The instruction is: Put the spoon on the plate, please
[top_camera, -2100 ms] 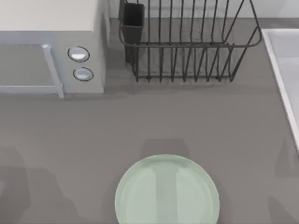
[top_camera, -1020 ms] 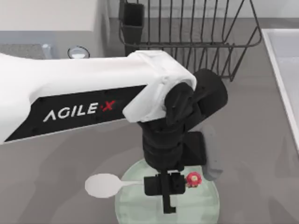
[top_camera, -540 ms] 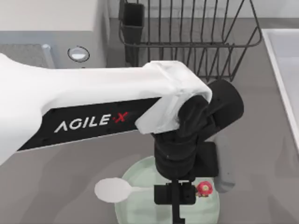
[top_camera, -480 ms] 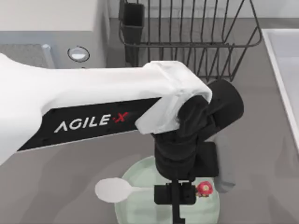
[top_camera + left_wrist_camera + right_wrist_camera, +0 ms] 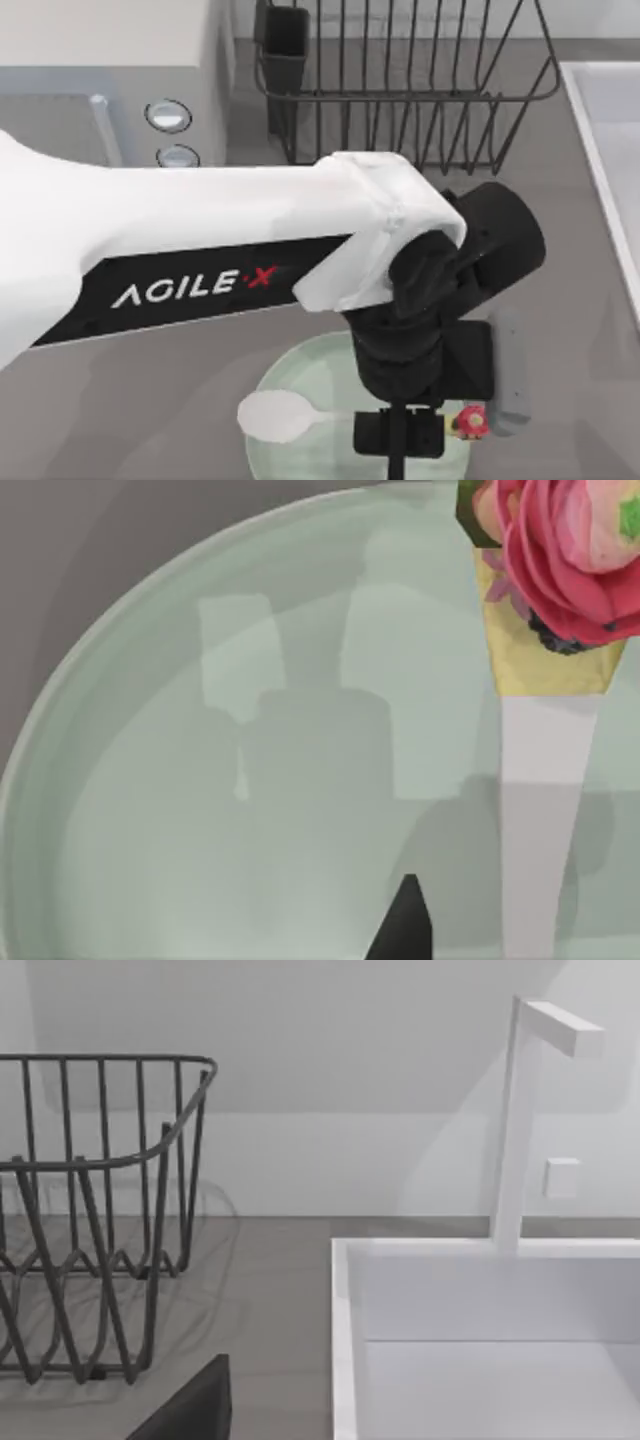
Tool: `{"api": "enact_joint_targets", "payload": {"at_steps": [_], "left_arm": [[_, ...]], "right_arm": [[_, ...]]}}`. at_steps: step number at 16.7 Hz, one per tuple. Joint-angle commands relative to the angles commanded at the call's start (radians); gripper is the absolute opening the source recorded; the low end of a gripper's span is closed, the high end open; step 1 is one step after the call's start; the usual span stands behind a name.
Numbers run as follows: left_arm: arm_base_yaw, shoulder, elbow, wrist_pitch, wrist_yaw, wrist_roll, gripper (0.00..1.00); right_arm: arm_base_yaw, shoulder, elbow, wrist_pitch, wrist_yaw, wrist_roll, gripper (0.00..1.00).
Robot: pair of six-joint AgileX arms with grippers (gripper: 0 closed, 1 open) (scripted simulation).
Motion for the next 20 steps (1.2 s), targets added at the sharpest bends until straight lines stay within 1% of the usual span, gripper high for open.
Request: {"api": "enact_joint_targets", "payload": {"at_steps": [4,8,16,20], "left_arm": [[-0.017,-0.012,-0.011,0.054,0.011,0.014,0.0],[-0.011,-0.014,-0.015,0.087,-0.002,0.009,0.0],[0.038,0.034,-0.039,0.082,-0.05,-0.027,0.0],[0.05,0.079,-0.075,0.077,-0.052,-0.036,0.0]], "right_arm": [[0.0,0.0,0.0,0.0,0.0,0.0,1.0],[0.0,0.0,0.0,0.0,0.0,0.0,1.0],[0.0,0.0,0.0,0.0,0.0,0.0,1.0],[0.0,0.0,0.0,0.0,0.0,0.0,1.0]]}}
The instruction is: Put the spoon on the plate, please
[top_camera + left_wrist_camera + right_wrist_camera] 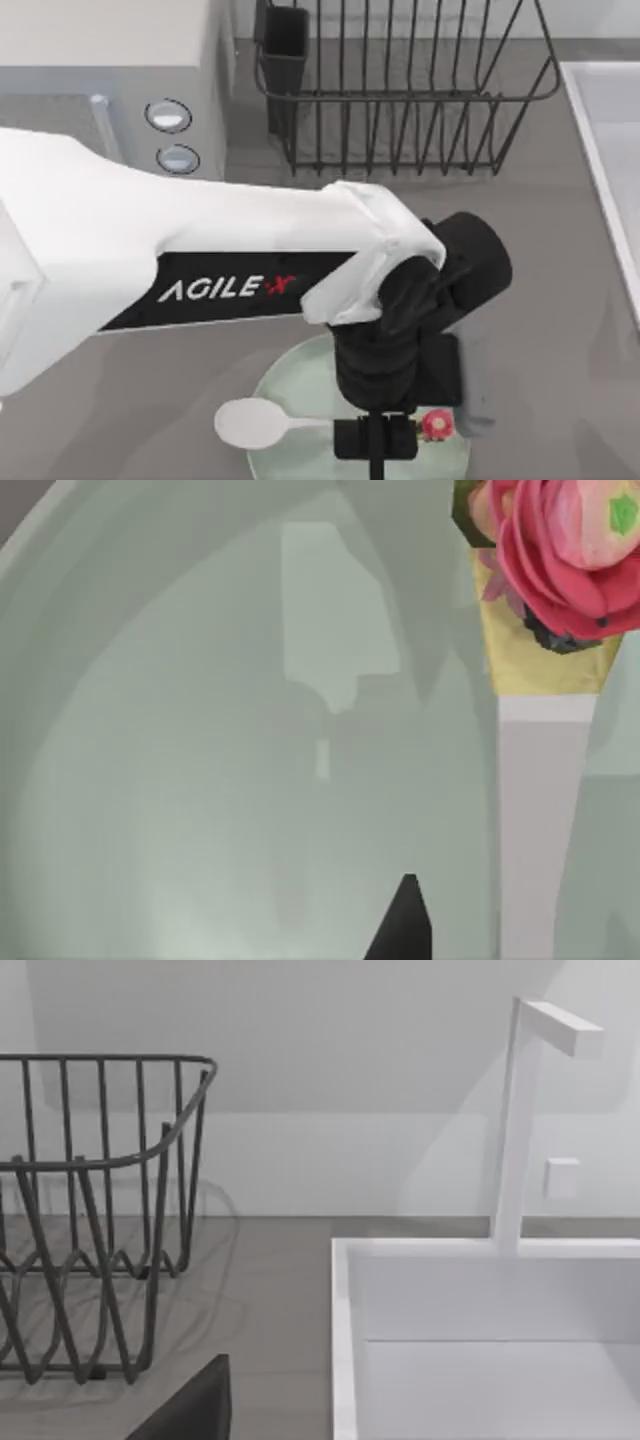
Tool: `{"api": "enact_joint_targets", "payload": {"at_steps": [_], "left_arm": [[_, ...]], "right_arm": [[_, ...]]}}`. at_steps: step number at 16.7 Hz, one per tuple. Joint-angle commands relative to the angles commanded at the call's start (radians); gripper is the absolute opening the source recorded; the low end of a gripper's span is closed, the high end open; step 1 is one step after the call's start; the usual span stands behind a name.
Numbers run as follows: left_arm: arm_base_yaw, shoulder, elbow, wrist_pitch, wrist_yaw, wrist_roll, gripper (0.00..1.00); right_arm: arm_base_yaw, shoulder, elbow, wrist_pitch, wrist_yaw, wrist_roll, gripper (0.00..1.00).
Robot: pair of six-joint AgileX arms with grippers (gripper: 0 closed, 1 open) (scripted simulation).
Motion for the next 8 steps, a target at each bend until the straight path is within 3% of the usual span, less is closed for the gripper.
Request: {"api": "enact_joint_targets", "payload": {"at_steps": [5,8], "left_arm": [[0.0,0.004,-0.004,0.001,0.001,0.0,0.0],[0.0,0.004,-0.004,0.001,0.001,0.0,0.23]], "right_arm": [[0.0,0.0,0.0,0.0,0.0,0.0,1.0],[0.0,0.0,0.0,0.0,0.0,0.0,1.0]]}}
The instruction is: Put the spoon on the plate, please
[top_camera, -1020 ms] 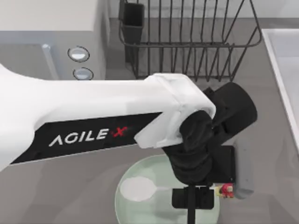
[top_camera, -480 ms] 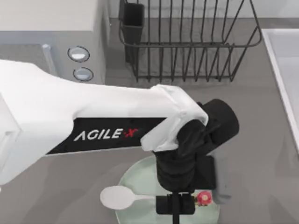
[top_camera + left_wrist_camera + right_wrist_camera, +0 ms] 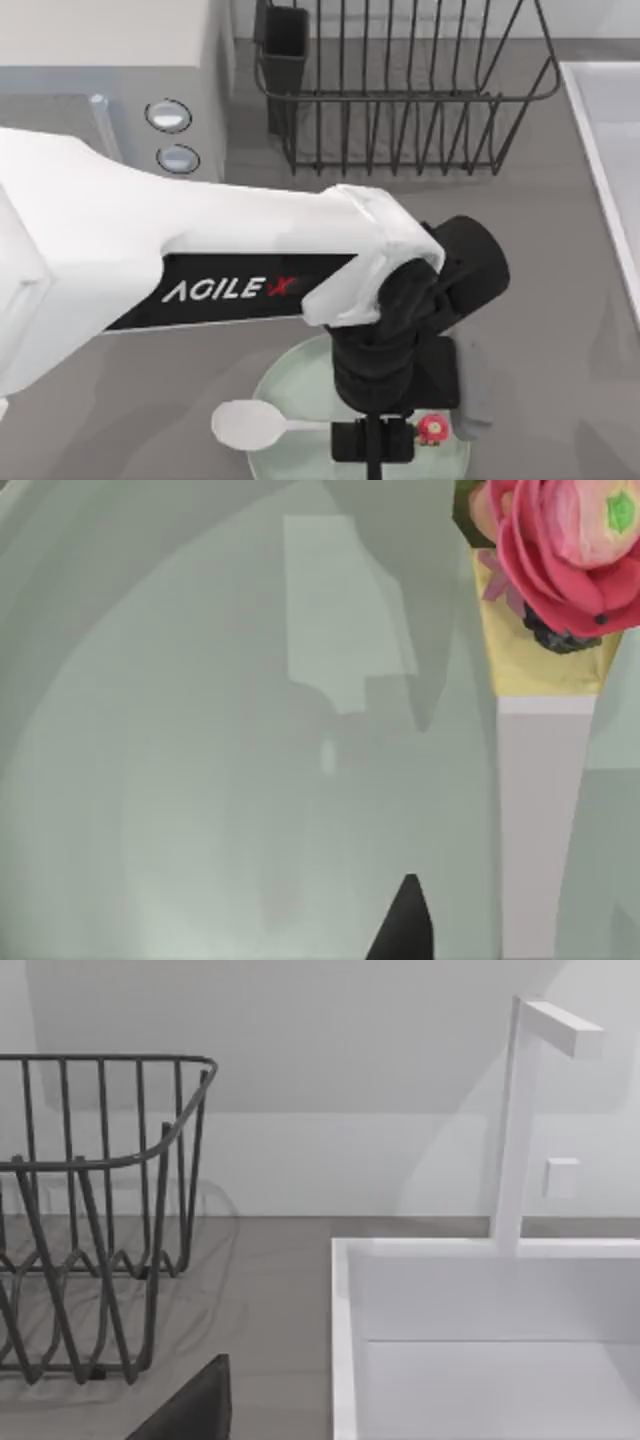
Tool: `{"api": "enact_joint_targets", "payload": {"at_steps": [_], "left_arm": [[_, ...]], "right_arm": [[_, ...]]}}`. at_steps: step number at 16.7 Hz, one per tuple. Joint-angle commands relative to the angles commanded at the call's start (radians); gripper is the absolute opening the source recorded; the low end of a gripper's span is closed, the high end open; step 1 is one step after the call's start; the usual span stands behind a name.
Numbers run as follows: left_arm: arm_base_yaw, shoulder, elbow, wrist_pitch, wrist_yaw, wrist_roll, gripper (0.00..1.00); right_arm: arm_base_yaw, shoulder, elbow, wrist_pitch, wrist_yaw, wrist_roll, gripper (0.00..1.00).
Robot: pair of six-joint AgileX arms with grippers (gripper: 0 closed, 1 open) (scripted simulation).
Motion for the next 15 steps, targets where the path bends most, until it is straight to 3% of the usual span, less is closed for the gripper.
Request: {"api": "enact_joint_targets", "payload": {"at_steps": [10,15], "left_arm": [[0.0,0.0,0.0,0.0,0.0,0.0,0.98],[0.0,0.0,0.0,0.0,0.0,0.0,1.0]], "right_arm": [[0.0,0.0,0.0,0.0,0.0,0.0,1.0],[0.0,0.0,0.0,0.0,0.0,0.0,1.0]]}}
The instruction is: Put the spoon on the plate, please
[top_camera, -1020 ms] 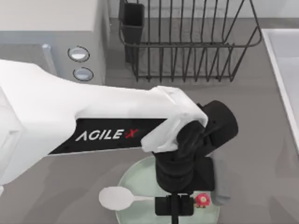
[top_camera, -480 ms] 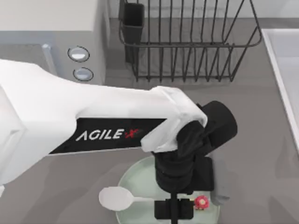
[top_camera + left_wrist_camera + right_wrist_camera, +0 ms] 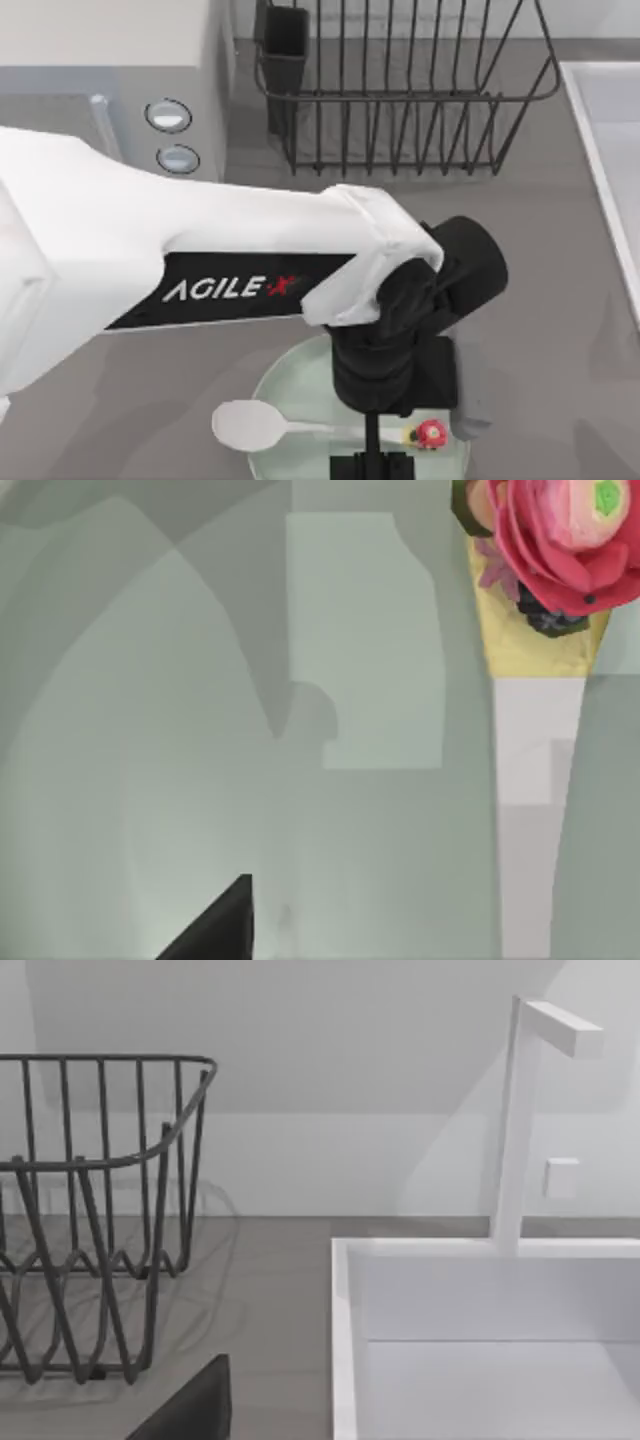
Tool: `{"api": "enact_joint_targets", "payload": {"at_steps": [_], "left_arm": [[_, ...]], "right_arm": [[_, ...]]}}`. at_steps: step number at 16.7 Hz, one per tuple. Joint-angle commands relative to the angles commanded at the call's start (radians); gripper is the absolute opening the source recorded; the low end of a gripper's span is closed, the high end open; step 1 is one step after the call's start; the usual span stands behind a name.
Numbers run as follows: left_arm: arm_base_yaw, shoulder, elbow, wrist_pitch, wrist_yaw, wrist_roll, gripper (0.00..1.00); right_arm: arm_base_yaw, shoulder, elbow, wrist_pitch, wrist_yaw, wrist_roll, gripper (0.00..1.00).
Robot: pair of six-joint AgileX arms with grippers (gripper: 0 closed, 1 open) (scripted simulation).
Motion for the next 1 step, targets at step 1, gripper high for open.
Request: {"api": "enact_joint_targets", "payload": {"at_steps": [1], "left_arm": [[0.0,0.0,0.0,0.0,0.0,0.0,1.0]], "right_arm": [[0.0,0.0,0.0,0.0,0.0,0.0,1.0]]}}
